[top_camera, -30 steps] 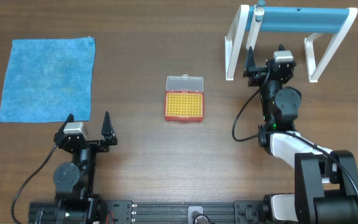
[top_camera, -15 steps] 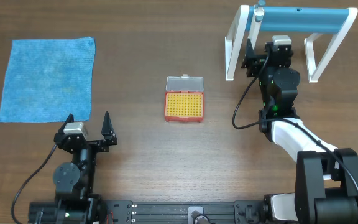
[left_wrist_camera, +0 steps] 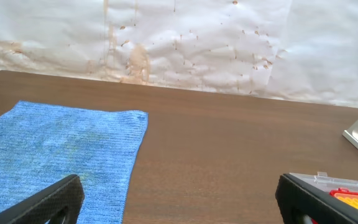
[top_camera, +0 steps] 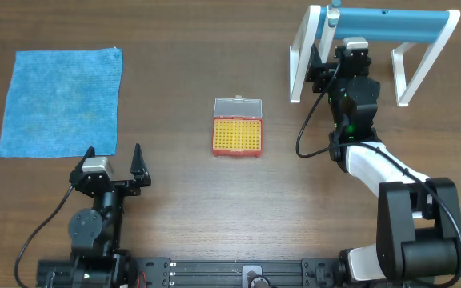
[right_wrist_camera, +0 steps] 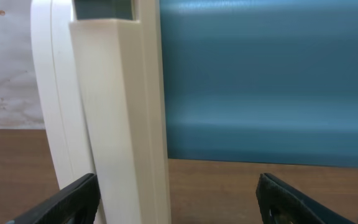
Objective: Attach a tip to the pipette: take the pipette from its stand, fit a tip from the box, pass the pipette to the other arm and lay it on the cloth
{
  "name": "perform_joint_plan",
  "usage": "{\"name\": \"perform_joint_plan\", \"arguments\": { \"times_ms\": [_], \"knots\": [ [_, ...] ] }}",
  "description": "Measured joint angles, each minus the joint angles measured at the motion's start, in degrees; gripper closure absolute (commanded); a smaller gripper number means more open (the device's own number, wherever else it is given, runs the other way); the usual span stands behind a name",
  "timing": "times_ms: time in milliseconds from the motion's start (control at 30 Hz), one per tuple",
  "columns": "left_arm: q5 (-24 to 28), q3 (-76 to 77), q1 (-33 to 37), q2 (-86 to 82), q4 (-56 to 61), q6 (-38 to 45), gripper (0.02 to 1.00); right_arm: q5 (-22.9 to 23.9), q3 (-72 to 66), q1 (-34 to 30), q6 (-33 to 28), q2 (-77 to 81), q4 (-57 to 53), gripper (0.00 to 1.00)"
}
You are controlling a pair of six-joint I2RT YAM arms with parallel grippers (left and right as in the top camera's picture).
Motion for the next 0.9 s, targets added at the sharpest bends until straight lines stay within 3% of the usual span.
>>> {"name": "perform_joint_plan", "arguments": {
  "times_ms": [900],
  "knots": [
    [0.0,0.0,0.0,0.0,0.0,0.0,0.023,1.9,2.2,-0.4,0.0,2.6,-2.1,0.176]
  ]
}}
